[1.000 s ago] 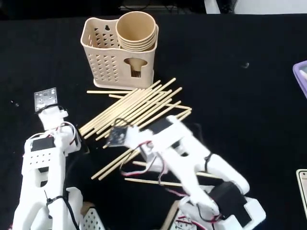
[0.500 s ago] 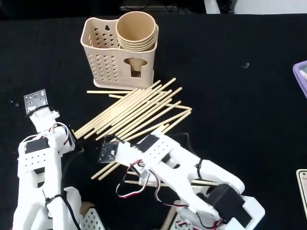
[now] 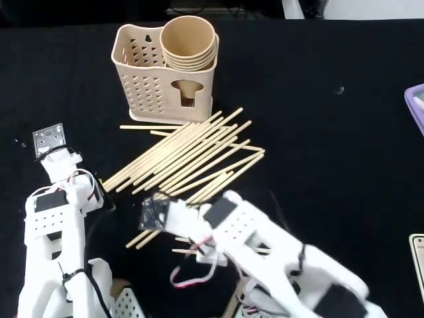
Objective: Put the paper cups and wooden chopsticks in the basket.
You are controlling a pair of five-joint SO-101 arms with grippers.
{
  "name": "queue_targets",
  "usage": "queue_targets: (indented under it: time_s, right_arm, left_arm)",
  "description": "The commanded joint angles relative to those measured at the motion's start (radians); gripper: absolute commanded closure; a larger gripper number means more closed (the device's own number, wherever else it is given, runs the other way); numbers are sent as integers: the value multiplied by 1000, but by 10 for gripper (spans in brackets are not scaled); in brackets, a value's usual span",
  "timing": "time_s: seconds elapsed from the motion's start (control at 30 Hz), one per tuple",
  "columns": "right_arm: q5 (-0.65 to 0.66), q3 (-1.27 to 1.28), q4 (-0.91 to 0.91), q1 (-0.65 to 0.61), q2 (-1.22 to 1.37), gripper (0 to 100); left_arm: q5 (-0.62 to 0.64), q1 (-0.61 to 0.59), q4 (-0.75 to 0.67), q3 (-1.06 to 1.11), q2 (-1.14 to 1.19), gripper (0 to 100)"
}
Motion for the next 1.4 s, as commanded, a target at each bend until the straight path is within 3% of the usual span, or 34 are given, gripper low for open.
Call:
queue_targets:
  time_s: [0.0, 0.2, 0.37, 0.43, 0.57, 0.6, 0.97, 1.27, 1.37]
  right_arm:
    - [-8, 70, -26, -21, -114, 773]
    - [63, 94, -52, -18, -50, 759]
    - [66, 111, -176, -18, 87, 762]
    - [68, 105, -204, -18, 124, 805]
    - [74, 105, -209, -20, 125, 995]
    - [74, 111, -207, -18, 119, 978]
    - [68, -97, 121, -15, -166, 988]
    - [61, -286, 164, 203, -400, 988]
    - [-66, -444, 75, 273, -452, 988]
  left_arm:
    - [3, -5, -15, -12, -25, 830]
    - [3, -8, -15, -8, -25, 830]
    - [3, -8, -15, -8, -25, 830]
    - [3, -8, -14, -8, -25, 830]
    - [3, -8, -14, -7, -25, 830]
    - [3, -8, -14, -7, -25, 830]
    - [3, -8, -12, -8, -25, 830]
    - [6, -8, -15, -8, -25, 830]
    - [6, -5, -15, -8, -25, 830]
